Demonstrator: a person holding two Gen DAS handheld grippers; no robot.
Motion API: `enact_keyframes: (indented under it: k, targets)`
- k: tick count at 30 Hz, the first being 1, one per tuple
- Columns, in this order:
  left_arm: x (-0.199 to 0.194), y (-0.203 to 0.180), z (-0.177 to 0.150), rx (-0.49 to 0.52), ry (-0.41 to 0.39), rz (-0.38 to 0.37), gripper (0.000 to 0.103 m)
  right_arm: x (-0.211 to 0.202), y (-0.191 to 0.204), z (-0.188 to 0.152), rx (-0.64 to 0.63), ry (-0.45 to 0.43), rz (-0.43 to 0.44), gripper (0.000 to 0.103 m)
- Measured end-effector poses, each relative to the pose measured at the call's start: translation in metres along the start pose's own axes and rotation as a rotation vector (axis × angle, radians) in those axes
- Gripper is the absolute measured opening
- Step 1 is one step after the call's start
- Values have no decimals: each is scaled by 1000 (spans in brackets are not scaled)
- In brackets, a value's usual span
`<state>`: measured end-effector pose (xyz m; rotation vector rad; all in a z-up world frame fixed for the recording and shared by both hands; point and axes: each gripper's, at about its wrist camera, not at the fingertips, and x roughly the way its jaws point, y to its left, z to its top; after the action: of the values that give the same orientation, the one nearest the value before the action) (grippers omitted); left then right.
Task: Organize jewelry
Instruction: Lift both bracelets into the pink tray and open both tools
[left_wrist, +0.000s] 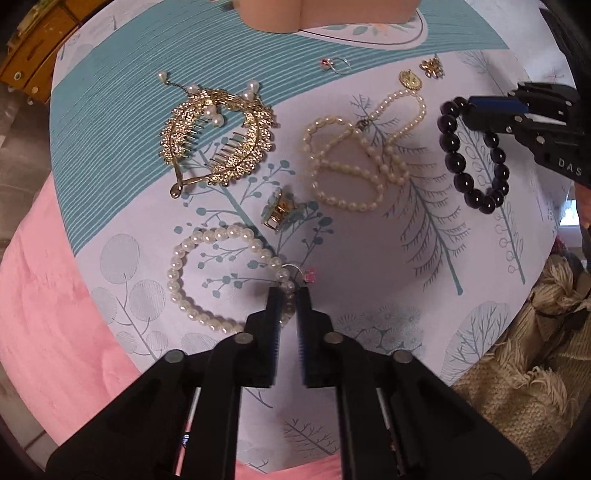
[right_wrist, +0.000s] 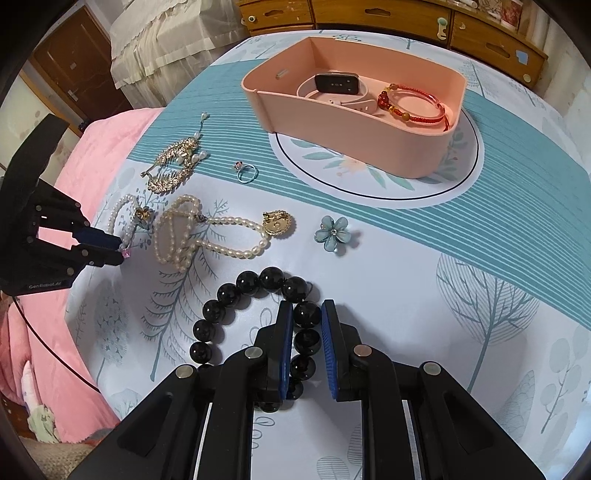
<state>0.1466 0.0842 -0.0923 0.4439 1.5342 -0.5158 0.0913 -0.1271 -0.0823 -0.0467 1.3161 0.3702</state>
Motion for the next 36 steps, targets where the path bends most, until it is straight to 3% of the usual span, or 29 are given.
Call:
enact_keyframes:
  k: [7,13,19,24,28,36]
  targets:
    - [-14,4,-9,-64,-89,12,5,-2,-7,-3,35,-1,30,15]
    - [-60,7,-17,-156,-224,-7,5,-7,-15,-10,71,-11,33,15]
    - [-113,0,-24,-292,-373,5,5,-32,-17,-11,87,-71,44,15]
    - [-160,-11,-24,-330,-501,11,5,-63,-11,-3,77,-139,33,15]
    - [-197,-26,-11,-327,-581,14,5,-86,-8,9,79,-194,23,15]
    - [-203,-39,49,-357,-637,-32,5,-142,-17,50,118,-344,-11,15]
